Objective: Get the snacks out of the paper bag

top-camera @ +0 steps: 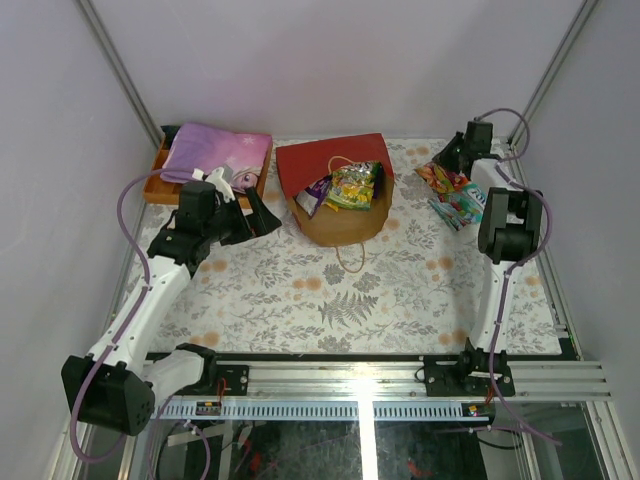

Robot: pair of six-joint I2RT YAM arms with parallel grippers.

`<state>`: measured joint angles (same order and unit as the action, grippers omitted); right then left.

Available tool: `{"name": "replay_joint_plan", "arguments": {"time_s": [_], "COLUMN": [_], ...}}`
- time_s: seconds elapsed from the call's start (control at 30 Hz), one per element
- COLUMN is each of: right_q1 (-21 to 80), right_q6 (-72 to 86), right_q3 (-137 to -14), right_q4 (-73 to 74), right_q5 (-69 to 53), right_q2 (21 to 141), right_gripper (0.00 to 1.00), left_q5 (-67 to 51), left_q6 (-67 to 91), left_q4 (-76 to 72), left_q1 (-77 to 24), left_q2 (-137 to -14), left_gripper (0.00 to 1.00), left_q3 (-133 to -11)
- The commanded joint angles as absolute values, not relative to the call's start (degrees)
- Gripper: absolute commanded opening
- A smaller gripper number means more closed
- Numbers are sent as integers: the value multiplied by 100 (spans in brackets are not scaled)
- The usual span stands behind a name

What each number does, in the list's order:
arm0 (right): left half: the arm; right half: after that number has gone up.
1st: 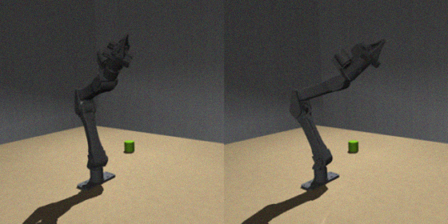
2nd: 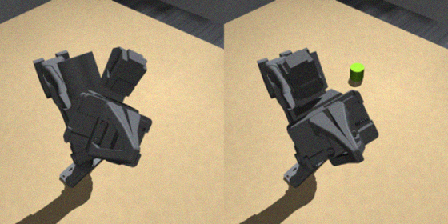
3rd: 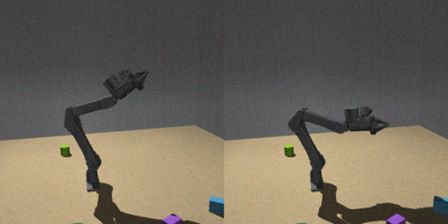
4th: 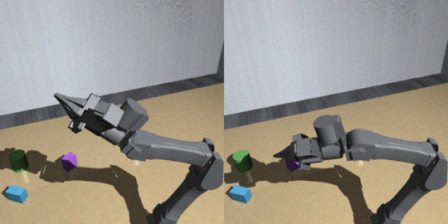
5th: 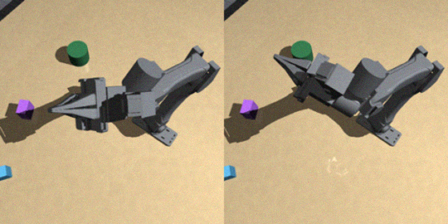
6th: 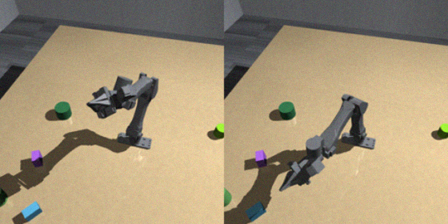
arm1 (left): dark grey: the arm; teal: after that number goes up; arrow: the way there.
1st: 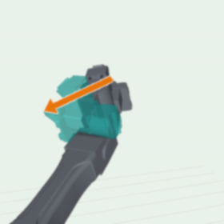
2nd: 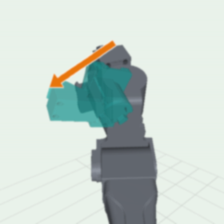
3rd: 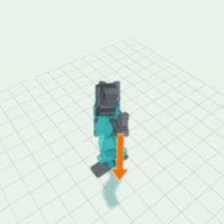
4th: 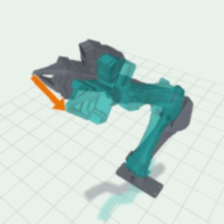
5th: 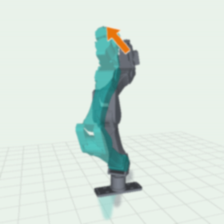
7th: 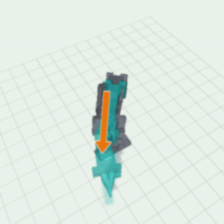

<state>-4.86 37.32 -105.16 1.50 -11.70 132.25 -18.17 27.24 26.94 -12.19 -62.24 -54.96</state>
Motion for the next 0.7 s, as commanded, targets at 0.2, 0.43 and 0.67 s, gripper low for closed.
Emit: {"name": "replay_joint_plan", "arguments": {"time_s": [0.2, 0.43, 0.67], "right_q1": [-474, -467, -448], "right_q6": [3558, 3467, 3255], "right_q3": [-10396, -10441, -10559], "right_q4": [799, 776, 881], "right_q5": [-1231, -1243, -1225], "right_q2": [13756, 13105, 12105], "right_gripper": [29, 37, 29], "left_q5": [-1692, -1669, -1655], "left_q6": [2526, 2541, 2547], "left_q4": [2753, 2806, 2830], "left_q1": [-1174, -1174, -1173], "left_q2": [-6298, -6222, -6188], "left_gripper": [100, 100, 100], "left_q3": [-5659, -5608, -5581]}}
